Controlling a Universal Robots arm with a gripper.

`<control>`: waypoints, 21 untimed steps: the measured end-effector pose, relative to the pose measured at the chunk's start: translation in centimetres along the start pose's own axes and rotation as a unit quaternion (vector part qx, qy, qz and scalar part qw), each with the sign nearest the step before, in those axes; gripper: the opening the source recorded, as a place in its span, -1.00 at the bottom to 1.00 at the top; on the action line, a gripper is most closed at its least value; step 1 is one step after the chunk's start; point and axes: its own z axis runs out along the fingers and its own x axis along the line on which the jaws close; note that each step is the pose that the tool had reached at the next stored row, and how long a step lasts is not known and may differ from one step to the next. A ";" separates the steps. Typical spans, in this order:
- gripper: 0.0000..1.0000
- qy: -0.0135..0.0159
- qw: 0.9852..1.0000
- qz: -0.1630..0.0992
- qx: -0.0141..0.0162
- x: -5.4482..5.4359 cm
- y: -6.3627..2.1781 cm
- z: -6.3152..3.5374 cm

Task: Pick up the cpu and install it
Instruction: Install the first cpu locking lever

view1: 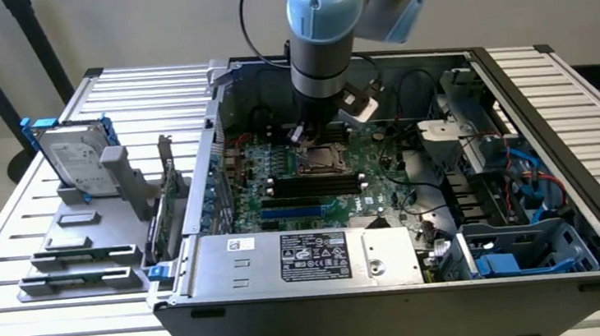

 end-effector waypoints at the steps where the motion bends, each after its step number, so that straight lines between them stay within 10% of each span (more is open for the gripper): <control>1: -0.79 0.000 1.000 0.000 0.000 0.1 0.10 0.00; 16: -0.79 -0.001 1.000 0.001 0.001 1.5 1.76 0.08; 21: -0.79 0.003 1.000 0.001 0.005 1.5 1.78 -0.06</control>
